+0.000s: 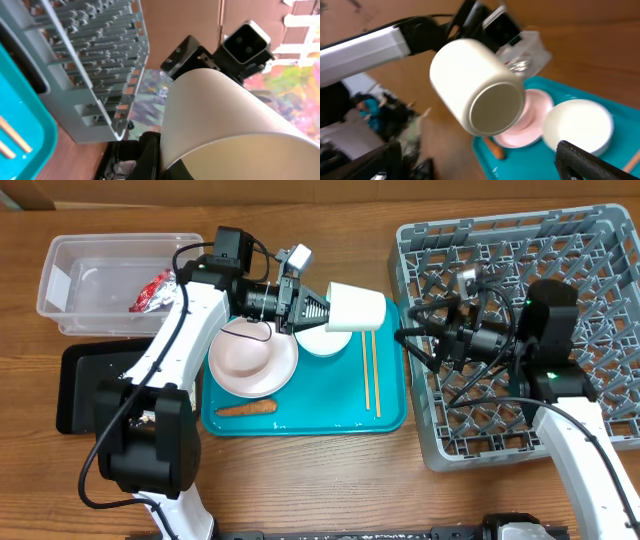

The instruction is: Sort waste into correct bins and load items into the dishwasher

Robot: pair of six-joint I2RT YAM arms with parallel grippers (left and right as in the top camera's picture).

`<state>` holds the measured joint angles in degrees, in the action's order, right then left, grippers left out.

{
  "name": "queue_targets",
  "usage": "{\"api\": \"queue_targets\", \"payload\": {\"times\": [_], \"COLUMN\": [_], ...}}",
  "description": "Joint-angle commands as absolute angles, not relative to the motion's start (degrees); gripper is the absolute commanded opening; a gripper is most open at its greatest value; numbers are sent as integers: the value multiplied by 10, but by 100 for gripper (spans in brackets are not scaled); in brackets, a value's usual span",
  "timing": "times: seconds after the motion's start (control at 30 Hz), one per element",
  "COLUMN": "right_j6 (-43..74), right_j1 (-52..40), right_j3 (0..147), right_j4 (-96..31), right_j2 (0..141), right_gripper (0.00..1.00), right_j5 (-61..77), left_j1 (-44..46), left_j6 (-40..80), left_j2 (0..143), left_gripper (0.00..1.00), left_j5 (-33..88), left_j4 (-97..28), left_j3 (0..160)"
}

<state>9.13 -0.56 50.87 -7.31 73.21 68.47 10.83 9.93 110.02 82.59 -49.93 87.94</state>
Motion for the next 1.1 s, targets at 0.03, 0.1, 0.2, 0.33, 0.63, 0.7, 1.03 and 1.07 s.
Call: {"api": "queue_targets", "payload": {"times": [0.03, 0.1, 0.2, 0.33, 0.63, 0.7, 1.03, 1.07], "right_j6": [89, 89, 89, 89, 90, 90, 90, 90], "right_j1": [-6, -6, -6, -6, -6, -6, -6, -6], "right_j3": [518, 518, 518, 518, 518, 518, 518, 518], "right_j4": [-69, -69, -69, -69, -62, -60, -62, -64], "right_j2": [741, 741, 741, 741, 741, 741, 741, 741], "right_gripper": [100, 100, 100, 100, 93, 82, 61, 61], "right_j5": [751, 751, 751, 751, 751, 751, 751, 751], "left_j1": [133, 144, 165, 188, 203, 203, 203, 203], "left_j6": [123, 133, 157, 194, 226, 228, 232, 231], "left_j2": [1094, 1094, 1094, 1094, 1094, 1094, 1094, 1094], "left_gripper": [4, 4, 4, 4, 4, 4, 20, 23], "left_j5": [867, 869, 868, 859, 808, 807, 796, 789], "left_j4": [-477, -461, -430, -387, -376, -376, -368, -369], "left_j3": [891, 891, 891, 891, 891, 891, 891, 891]}}
